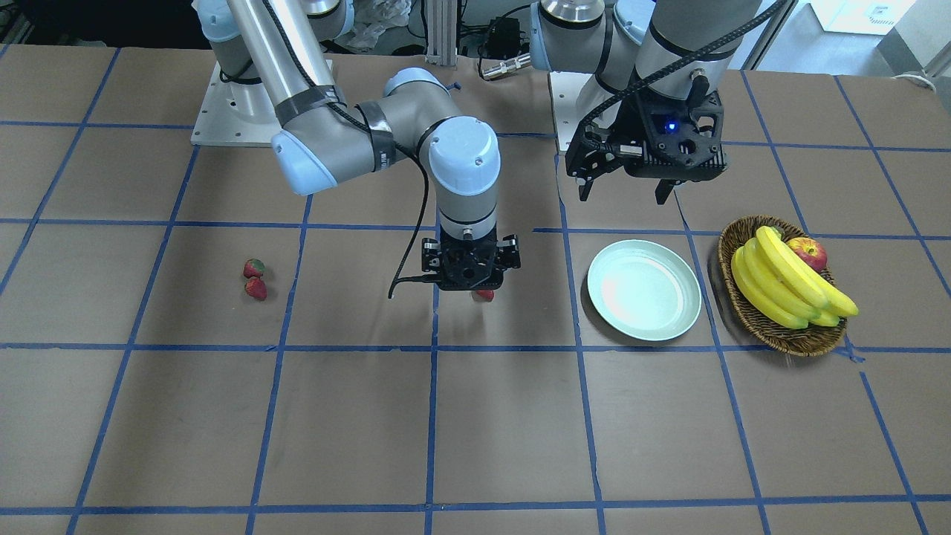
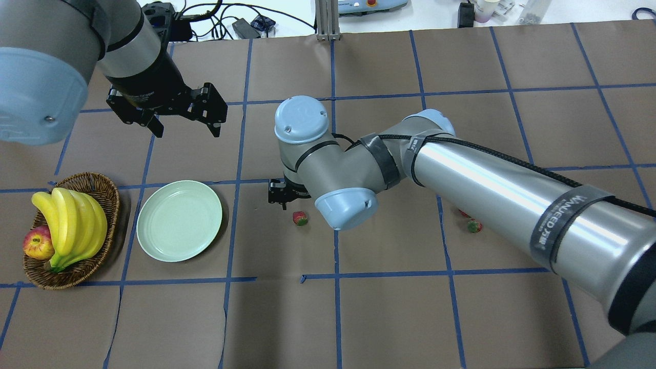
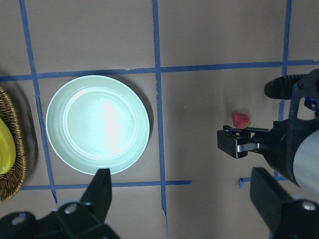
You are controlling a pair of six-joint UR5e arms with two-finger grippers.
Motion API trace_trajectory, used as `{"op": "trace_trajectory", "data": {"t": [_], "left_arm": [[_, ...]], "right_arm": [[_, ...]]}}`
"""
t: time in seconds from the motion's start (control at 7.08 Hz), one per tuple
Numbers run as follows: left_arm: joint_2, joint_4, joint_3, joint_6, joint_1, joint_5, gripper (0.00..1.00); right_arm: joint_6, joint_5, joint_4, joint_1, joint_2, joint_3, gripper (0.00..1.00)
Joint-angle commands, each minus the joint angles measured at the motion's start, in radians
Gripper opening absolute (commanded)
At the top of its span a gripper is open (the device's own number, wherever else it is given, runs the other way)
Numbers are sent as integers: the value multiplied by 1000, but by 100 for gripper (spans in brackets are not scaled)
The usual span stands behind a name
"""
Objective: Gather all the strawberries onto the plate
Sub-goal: 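Carry the strawberry toward the plate and release it beside the plate, then return the right gripper to the remaining strawberries and grasp one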
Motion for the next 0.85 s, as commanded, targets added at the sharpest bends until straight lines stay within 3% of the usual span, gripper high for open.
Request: {"op": "trace_trajectory", "data": {"t": [0.0, 0.28, 0.71], "left_arm": [[0, 0, 0, 1, 0, 1, 100], [-1, 0, 0, 0, 0, 1, 100], [-1, 0, 0, 1, 0, 1, 100]], "right_arm": [[-243, -12, 162, -163, -91, 13, 100], [-449, -90, 207, -305, -109, 39, 100], [-809, -89, 187, -512, -134, 152, 100]]}}
